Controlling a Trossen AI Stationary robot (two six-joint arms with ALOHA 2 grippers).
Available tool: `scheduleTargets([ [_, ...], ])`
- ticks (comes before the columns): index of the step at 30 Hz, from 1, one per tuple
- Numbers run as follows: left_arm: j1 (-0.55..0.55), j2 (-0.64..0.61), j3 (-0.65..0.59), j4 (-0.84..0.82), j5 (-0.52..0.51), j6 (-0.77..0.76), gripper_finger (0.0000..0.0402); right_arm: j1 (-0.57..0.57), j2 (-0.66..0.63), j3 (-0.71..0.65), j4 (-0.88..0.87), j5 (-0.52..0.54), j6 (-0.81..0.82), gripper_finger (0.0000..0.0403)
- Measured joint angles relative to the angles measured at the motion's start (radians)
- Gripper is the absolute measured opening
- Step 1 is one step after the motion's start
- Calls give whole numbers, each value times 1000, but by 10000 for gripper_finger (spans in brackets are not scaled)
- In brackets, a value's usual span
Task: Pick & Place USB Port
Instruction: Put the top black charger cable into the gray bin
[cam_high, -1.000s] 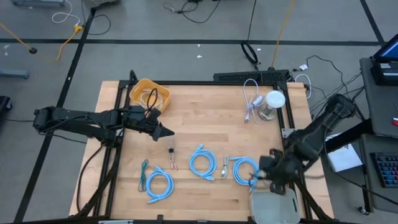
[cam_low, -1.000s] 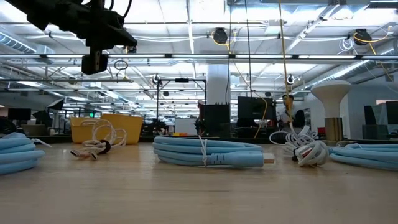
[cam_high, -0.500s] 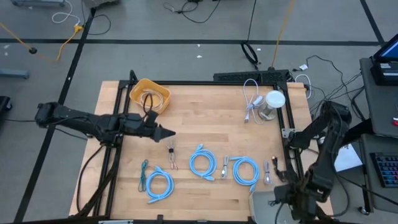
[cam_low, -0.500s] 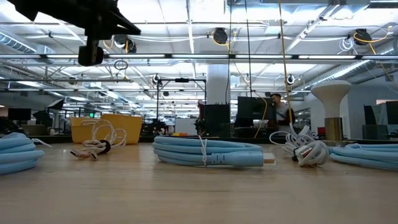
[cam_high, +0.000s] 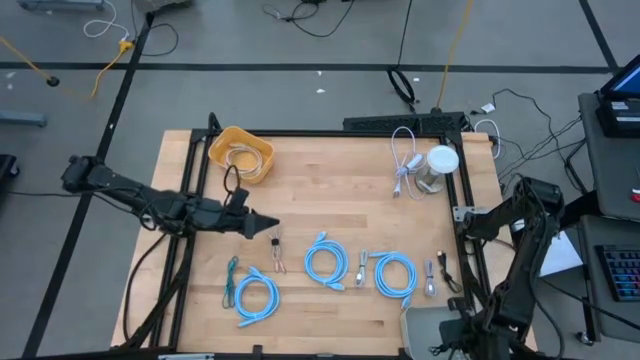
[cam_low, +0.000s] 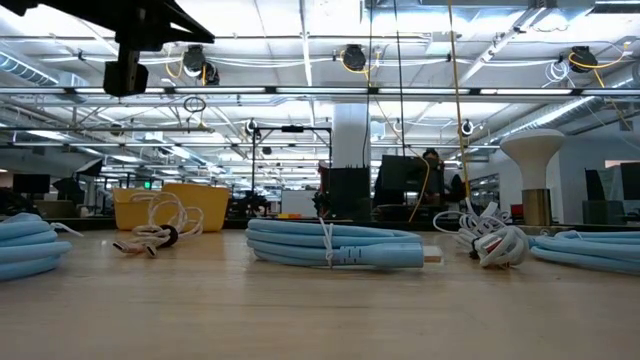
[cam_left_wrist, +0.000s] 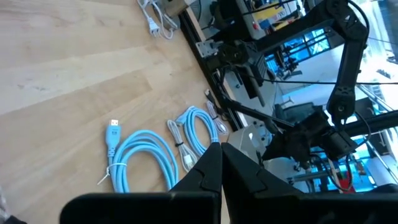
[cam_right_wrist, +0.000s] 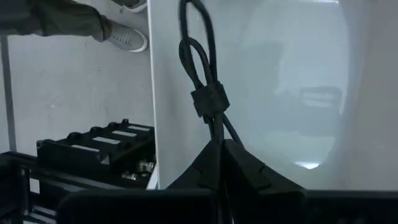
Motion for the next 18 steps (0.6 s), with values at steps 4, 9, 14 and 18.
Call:
scheduleTargets([
  [4, -22, 0, 0, 0, -27, -9, 5, -1, 1, 0, -19, 22, 0, 4],
  [9, -38, 0, 0, 1, -42, -13, 5, -1, 1, 0, -25, 24, 3, 4],
  [14, -38, 0, 0, 1, -42, -13, 5, -1, 1, 0, 11, 24, -19, 11],
  [18, -38, 0, 0, 1, -43, -9, 5, -8, 1, 0, 54, 43, -28, 46],
])
